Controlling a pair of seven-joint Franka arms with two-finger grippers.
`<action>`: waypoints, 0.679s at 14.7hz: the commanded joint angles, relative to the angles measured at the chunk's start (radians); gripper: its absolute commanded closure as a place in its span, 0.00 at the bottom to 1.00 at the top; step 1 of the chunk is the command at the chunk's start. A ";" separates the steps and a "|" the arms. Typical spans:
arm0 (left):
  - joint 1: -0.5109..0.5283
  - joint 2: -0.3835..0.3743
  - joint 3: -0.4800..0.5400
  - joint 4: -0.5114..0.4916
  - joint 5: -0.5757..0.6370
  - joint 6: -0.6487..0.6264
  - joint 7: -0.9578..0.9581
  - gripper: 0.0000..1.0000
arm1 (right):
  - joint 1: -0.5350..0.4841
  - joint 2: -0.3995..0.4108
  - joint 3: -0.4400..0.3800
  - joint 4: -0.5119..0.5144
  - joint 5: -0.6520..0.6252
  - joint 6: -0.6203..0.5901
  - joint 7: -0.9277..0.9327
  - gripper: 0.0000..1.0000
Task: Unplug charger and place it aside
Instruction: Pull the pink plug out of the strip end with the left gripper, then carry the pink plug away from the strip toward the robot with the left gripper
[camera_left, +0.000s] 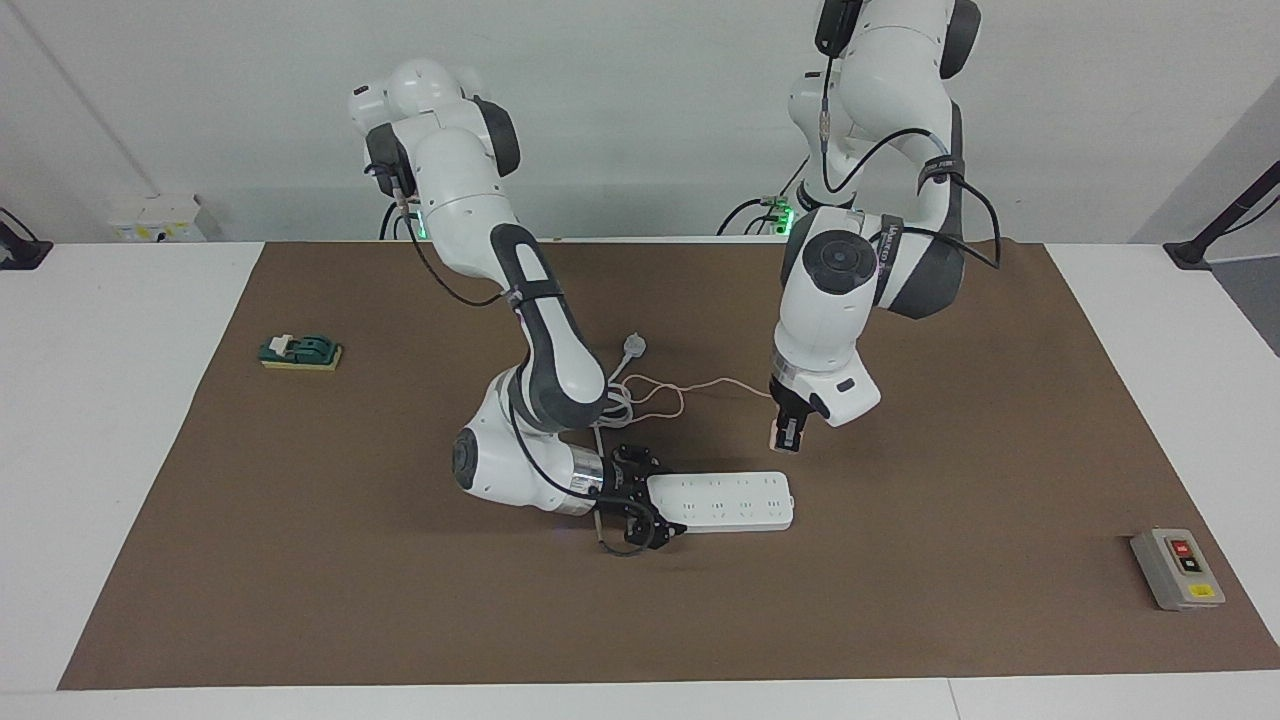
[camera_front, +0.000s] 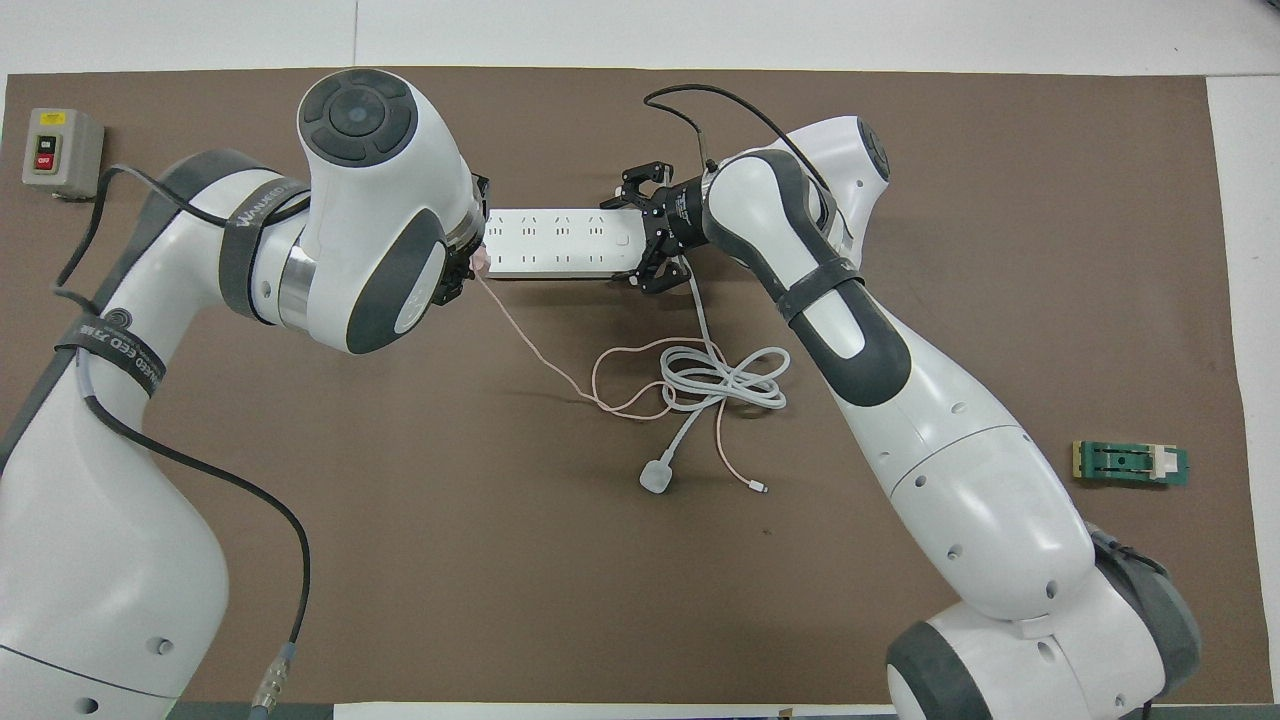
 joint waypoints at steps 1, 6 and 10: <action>0.008 -0.093 0.005 -0.114 -0.002 0.003 0.245 1.00 | 0.043 0.034 0.004 0.004 0.004 0.082 -0.037 0.00; 0.073 -0.130 0.006 -0.178 -0.002 0.014 0.669 1.00 | 0.045 0.031 0.004 0.004 0.003 0.078 -0.027 0.00; 0.172 -0.158 0.002 -0.231 -0.054 0.034 0.993 1.00 | 0.031 0.022 0.001 0.005 -0.003 0.061 -0.026 0.00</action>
